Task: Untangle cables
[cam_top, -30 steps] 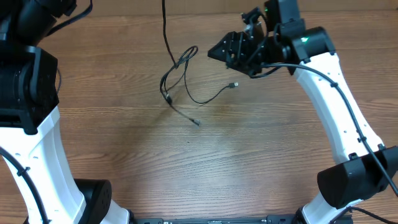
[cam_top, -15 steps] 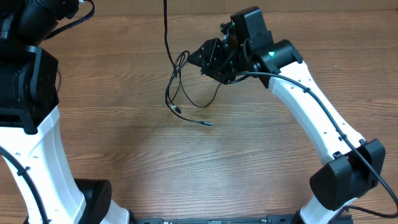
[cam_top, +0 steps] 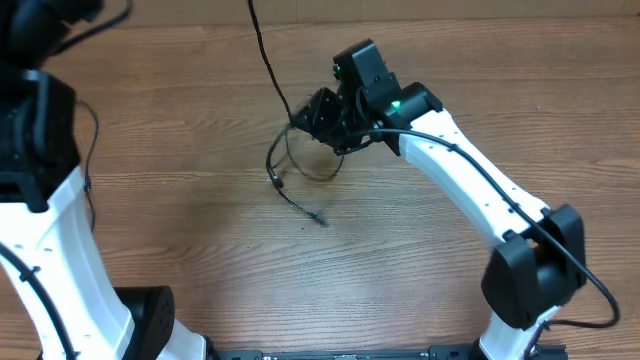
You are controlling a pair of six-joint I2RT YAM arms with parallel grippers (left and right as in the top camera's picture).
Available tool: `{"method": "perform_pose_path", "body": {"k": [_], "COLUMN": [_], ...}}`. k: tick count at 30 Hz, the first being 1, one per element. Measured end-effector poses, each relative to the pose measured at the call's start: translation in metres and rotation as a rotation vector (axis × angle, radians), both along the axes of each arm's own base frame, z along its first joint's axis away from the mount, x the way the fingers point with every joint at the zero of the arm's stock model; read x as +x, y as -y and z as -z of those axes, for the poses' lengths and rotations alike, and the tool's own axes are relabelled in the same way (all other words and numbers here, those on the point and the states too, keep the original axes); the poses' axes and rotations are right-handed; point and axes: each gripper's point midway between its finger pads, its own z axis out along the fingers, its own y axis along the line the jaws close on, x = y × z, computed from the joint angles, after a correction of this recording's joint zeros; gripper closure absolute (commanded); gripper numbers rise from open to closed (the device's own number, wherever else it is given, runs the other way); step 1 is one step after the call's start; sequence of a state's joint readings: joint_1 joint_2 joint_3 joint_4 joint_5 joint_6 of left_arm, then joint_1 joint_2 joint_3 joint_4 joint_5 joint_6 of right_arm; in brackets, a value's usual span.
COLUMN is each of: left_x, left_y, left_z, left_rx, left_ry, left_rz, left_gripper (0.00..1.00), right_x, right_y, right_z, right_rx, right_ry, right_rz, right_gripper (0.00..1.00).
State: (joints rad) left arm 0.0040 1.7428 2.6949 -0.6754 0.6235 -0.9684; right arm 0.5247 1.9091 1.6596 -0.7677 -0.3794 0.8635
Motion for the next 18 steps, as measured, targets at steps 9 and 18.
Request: {"method": "perform_pose_path", "body": {"k": [9,18], "left_x": [0.005,0.000], "left_y": [-0.062,-0.119], "left_z": [0.001,-0.012], "left_rx": [-0.068,-0.112], "left_ry": [-0.058,-0.021], "left_rz": [-0.079,-0.200], "left_gripper": [0.96,0.96], "right_x": [0.016,0.034], "right_y": [0.095,0.194], "right_z": [0.057,0.071], "right_rx": [-0.275,-0.461], "right_ry": [-0.124,-0.132], "right_rz": [0.172,0.276], "right_gripper": [0.70,0.69]}}
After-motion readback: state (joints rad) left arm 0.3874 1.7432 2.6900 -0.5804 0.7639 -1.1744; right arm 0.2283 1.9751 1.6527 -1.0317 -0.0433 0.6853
